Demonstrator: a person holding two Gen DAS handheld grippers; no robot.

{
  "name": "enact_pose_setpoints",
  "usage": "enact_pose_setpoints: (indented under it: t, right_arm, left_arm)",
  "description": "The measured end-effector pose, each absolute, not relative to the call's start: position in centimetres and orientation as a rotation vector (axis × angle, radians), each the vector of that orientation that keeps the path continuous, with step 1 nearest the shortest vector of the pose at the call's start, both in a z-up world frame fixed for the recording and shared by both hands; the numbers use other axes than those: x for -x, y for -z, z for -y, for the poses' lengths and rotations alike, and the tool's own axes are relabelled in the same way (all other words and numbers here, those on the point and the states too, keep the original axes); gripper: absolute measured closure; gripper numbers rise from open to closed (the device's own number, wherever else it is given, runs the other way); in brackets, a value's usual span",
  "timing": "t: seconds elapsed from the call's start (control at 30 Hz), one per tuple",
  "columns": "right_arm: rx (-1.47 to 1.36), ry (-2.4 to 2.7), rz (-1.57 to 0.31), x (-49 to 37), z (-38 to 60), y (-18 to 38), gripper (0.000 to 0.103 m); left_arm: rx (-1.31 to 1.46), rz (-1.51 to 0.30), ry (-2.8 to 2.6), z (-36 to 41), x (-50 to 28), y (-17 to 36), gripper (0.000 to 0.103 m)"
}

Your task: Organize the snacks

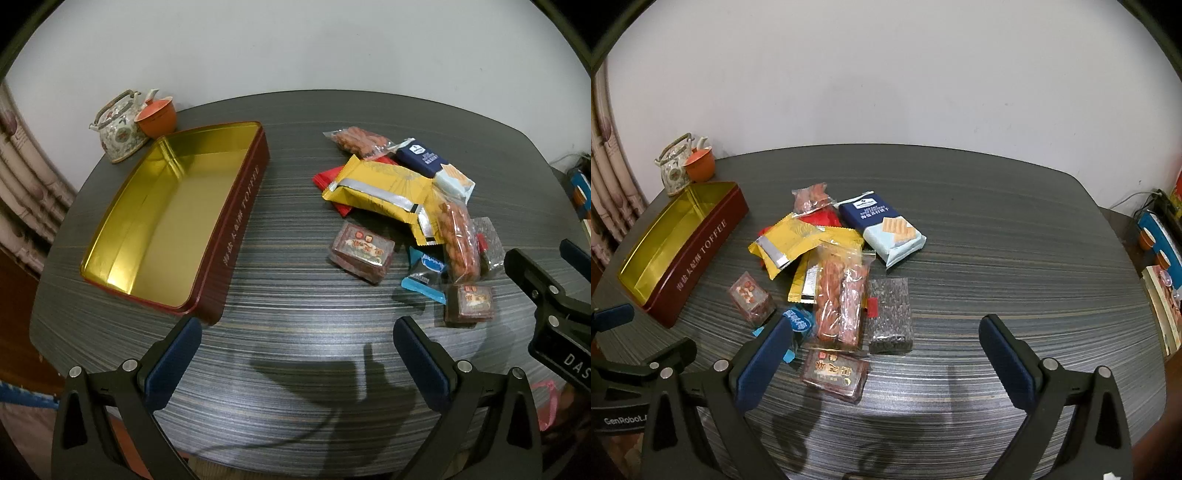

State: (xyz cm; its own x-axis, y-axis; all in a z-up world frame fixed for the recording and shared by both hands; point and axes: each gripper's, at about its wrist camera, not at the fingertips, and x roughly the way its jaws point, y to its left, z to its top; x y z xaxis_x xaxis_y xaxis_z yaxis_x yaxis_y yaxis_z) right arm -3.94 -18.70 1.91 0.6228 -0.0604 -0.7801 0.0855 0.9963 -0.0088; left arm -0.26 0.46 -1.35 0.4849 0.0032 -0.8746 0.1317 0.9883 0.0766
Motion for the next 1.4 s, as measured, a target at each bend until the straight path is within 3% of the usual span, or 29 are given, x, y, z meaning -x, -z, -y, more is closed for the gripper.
enact_pose_setpoints:
  t: [1.4]
  right_arm:
    - [-0.052,0.066,-0.933,3.95,19.27,-1.29,0.019]
  left_arm:
    - [-0.143,-1.07,0.078,-0.08,-0.21,1.87,0.0]
